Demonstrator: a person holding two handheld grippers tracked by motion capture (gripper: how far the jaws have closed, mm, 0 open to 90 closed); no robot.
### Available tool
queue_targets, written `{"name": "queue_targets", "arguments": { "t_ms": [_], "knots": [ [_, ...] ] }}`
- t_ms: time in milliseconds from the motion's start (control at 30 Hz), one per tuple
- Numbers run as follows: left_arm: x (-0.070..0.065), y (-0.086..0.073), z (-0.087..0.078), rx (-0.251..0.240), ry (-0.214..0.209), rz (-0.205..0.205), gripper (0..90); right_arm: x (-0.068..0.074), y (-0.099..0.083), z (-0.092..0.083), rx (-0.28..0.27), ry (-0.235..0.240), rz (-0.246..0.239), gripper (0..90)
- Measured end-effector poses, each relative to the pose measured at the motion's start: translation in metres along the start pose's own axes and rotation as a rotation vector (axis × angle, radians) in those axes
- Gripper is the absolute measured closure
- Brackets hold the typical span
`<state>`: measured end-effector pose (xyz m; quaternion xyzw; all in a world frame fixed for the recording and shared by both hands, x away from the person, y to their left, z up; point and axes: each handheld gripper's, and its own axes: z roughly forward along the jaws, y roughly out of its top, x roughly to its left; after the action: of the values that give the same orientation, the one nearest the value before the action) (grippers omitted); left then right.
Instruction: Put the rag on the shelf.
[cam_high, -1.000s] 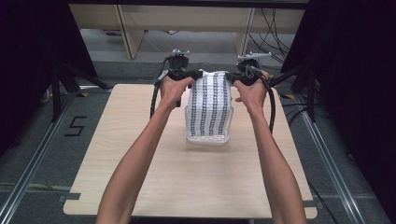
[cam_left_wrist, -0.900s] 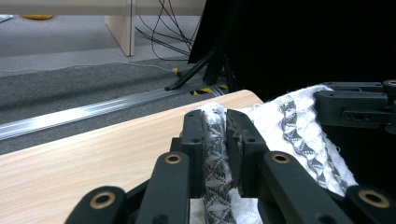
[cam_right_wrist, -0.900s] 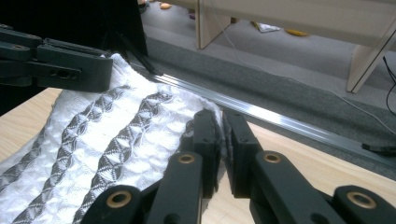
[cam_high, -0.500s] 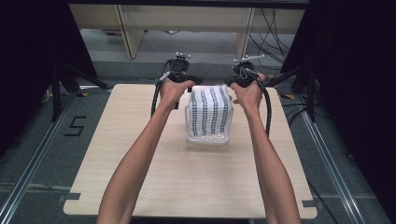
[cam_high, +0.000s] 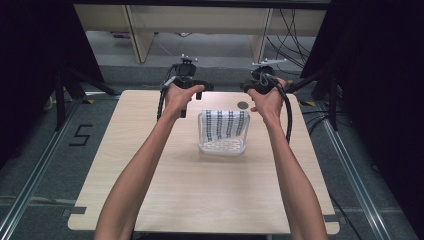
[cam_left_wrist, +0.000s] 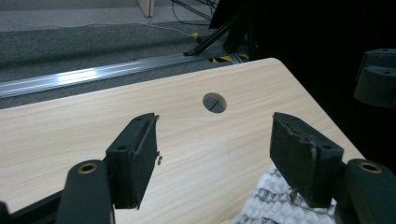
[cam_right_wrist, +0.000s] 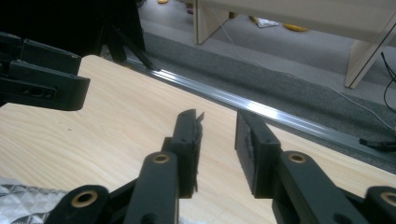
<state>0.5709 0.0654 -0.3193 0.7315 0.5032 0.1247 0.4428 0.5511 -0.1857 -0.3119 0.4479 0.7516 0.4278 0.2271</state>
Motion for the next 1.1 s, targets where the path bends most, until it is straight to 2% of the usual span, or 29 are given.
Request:
{"name": "queue_targets", "arguments": {
  "t_ms": [33,200,233,367,467,500,633,867,967,1100],
  "knots": [
    [0.0,-0.001,-0.003,0.003,0.001,0.009,31.2,0.0,-0.001,-0.004,-0.014,0.007,0.012,66.3],
    [0.001,-0.003,-0.012,-0.005,-0.01,0.006,30.1,-0.002,-0.003,-0.014,-0.021,0.017,0.02,60.6],
    [0.001,-0.003,-0.012,-0.005,-0.01,0.006,30.0,-0.002,-0.003,-0.015,-0.024,0.016,0.009,59.0],
    [0.001,-0.007,-0.024,-0.009,-0.012,0.024,29.0,-0.001,-0.006,-0.021,-0.032,0.018,0.013,56.1],
    [0.001,-0.01,-0.034,-0.03,-0.02,0.016,28.4,-0.001,-0.009,-0.025,-0.041,0.024,0.012,53.4],
    [0.001,-0.013,-0.041,-0.04,-0.025,0.023,28.2,-0.002,-0.011,-0.029,-0.049,0.027,0.009,52.0],
    [0.001,-0.017,-0.051,-0.065,-0.009,0.037,27.8,-0.002,-0.014,-0.036,-0.058,0.019,-0.004,50.9],
    [0.004,-0.031,-0.074,-0.099,-0.026,0.049,27.3,-0.004,-0.022,-0.047,-0.064,0.039,-0.008,49.9],
    [0.006,-0.039,-0.083,-0.115,-0.028,0.047,27.3,-0.004,-0.025,-0.053,-0.06,0.039,-0.043,49.1],
    [0.006,-0.05,-0.092,-0.132,-0.035,0.052,27.3,-0.001,-0.03,-0.061,-0.07,0.045,-0.062,48.5]
  ]
}}
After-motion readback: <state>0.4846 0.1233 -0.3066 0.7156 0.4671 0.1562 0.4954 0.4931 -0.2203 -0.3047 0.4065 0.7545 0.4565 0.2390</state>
